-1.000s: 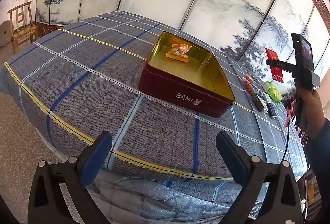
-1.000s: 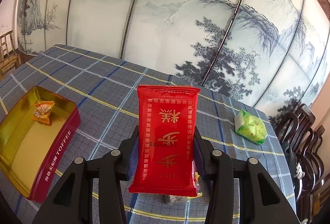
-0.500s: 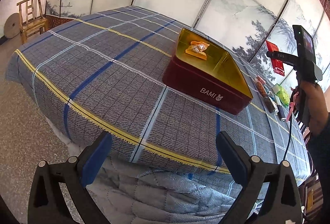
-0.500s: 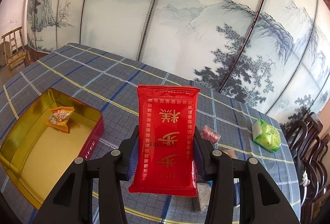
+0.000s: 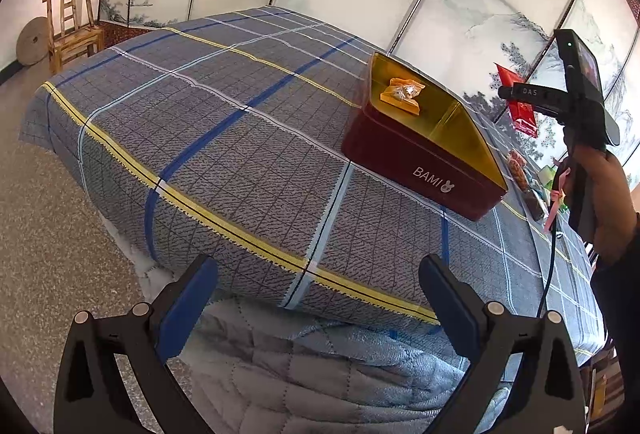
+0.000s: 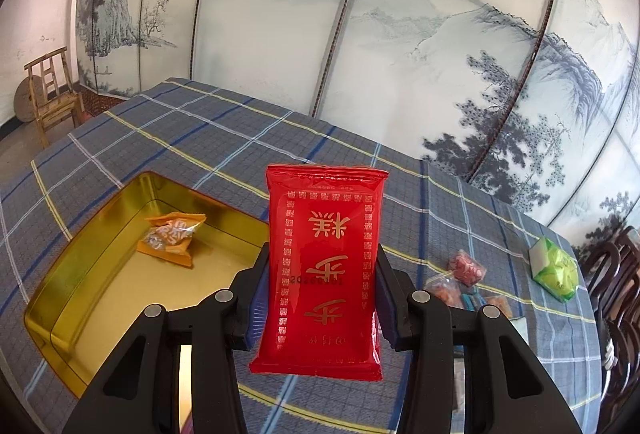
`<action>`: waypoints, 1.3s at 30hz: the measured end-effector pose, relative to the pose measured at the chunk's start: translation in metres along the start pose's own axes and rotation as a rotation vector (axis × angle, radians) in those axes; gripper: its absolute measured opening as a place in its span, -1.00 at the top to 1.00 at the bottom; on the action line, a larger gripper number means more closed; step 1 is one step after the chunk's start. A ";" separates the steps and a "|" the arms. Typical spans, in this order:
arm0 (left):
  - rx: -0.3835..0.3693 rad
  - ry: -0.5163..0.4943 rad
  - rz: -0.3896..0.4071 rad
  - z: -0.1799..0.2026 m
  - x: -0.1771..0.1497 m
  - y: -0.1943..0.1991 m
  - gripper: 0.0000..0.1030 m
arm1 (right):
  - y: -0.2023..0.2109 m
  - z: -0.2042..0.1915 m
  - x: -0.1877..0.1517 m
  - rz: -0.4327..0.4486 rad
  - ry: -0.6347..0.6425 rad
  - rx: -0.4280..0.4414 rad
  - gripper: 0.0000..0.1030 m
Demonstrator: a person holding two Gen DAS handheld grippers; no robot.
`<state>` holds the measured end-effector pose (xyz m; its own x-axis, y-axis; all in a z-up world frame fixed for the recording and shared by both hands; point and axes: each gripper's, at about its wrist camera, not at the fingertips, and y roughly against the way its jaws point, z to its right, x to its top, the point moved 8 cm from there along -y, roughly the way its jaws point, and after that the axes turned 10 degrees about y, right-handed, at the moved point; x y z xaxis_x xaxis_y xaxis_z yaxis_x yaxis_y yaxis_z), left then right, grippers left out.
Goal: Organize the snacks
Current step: 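Carry the red packet into the gold tin and open the right gripper, then move the left gripper to the clear bag of dark cake and grasp it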
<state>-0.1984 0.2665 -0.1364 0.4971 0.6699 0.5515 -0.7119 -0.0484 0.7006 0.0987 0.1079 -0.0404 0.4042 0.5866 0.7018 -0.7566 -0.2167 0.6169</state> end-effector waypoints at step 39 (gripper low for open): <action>0.088 -0.106 -0.017 0.030 -0.006 -0.001 -0.93 | 0.015 -0.125 -0.016 0.085 0.014 0.420 -0.51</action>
<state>-0.1860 0.2401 -0.1264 0.5617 0.5894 0.5806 -0.6591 -0.1054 0.7446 0.0165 0.1930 -0.0867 0.3403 0.5633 0.7529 -0.5102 -0.5619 0.6511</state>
